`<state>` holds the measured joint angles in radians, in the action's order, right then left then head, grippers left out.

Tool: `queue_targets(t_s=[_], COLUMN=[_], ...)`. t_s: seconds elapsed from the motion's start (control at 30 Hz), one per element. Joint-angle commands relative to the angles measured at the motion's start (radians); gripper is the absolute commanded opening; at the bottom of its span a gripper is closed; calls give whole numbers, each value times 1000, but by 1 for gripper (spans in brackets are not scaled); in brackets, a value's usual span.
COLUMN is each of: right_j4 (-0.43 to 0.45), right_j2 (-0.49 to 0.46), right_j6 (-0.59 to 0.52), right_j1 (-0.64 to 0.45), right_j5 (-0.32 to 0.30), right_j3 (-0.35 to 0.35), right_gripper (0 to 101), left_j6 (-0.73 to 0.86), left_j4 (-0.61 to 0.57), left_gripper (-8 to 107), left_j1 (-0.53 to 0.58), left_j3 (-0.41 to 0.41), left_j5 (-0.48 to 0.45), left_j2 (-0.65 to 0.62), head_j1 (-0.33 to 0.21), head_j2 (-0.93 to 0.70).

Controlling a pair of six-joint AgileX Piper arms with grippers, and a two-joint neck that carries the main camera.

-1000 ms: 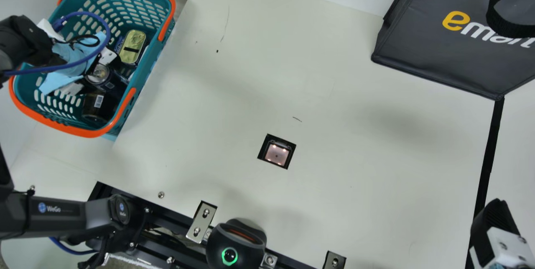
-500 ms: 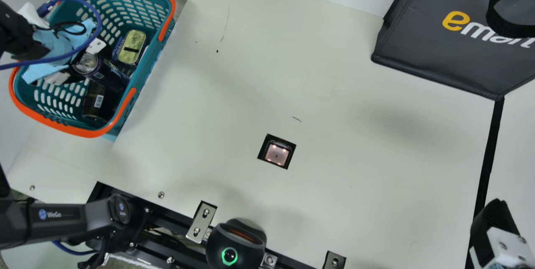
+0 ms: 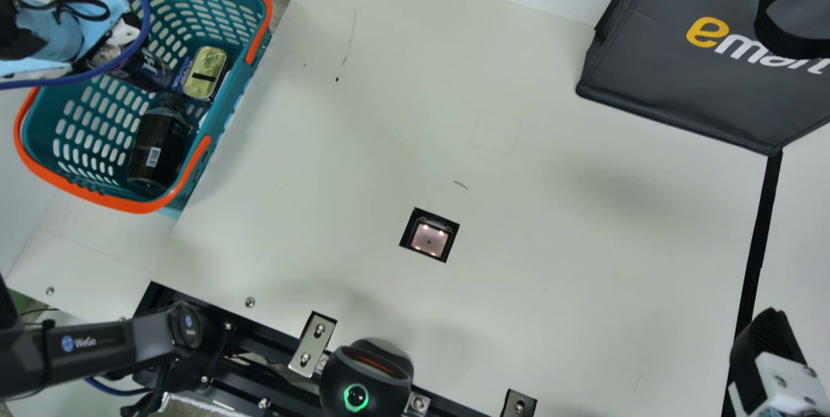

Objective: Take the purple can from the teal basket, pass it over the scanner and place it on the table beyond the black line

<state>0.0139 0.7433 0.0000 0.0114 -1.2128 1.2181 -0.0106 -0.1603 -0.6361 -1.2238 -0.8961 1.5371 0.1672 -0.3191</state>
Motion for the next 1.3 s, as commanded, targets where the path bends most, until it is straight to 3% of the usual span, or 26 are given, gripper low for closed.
queue_targets(t_s=[0.0,0.33,0.67,0.93,1.27], right_j4=[0,0,0,0,0], right_j2=[0,0,0,0,0], right_j6=[0,0,0,0,0], right_j1=[0,0,0,0,0], right_j5=[0,0,1,1,1], right_j3=[0,0,0,0,0], right_gripper=[95,95,95,95,95], left_j6=[61,202,233,159,-51], left_j4=[-7,-44,-51,-9,78], left_gripper=[-8,-8,-8,-8,-8], left_j1=[5,39,123,264,528], left_j3=[-9,-58,-111,-118,-77], left_j5=[-3,-67,-175,-241,-268], left_j2=[-16,-106,-199,-259,-307], head_j1=[-29,-29,-29,-29,-29], head_j2=[-2,-2,-2,-2,-2])
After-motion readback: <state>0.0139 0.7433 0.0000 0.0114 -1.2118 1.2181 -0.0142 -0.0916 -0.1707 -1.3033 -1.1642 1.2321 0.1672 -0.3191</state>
